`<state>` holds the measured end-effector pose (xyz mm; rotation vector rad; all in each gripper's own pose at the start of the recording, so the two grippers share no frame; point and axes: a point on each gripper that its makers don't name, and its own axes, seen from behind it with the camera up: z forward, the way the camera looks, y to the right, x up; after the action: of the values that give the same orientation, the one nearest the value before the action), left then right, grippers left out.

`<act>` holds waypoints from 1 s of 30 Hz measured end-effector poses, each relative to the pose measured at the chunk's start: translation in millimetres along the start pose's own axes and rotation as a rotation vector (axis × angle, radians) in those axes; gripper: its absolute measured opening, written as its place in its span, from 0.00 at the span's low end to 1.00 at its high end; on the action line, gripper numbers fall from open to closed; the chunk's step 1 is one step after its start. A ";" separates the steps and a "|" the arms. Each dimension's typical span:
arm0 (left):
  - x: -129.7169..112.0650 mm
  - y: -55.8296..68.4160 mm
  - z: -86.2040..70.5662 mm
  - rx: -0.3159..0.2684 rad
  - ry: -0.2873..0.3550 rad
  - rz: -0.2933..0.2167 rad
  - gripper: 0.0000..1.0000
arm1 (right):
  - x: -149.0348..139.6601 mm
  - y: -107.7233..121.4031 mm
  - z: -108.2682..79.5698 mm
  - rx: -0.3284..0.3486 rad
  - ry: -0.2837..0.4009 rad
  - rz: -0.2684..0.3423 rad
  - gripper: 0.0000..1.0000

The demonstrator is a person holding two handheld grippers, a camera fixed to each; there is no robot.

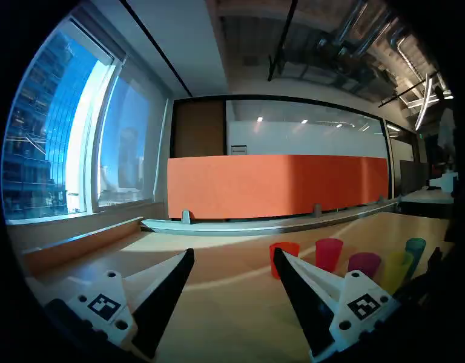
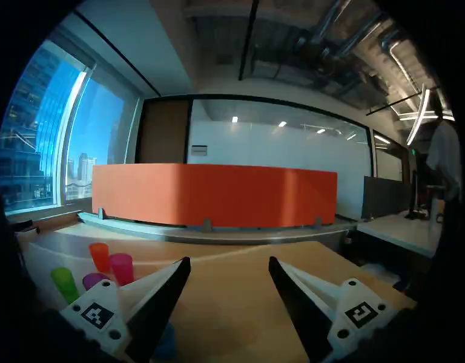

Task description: Pour water

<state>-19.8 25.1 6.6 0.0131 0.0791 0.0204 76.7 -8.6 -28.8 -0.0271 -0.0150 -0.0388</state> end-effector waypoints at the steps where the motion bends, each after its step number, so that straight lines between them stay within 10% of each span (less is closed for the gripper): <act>1: -1.5 0.1 0.6 -0.001 -0.002 -0.001 0.97 | -0.3 -0.8 0.2 0.001 -0.001 0.000 1.00; 30: -27.6 2.6 11.1 -0.023 -0.053 -0.016 0.97 | -5.7 -5.5 1.2 0.009 -0.015 0.016 1.00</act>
<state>-46.5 27.0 19.9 -0.0102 0.0256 0.0049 70.7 -13.9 -27.5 -0.0189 -0.0301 -0.0228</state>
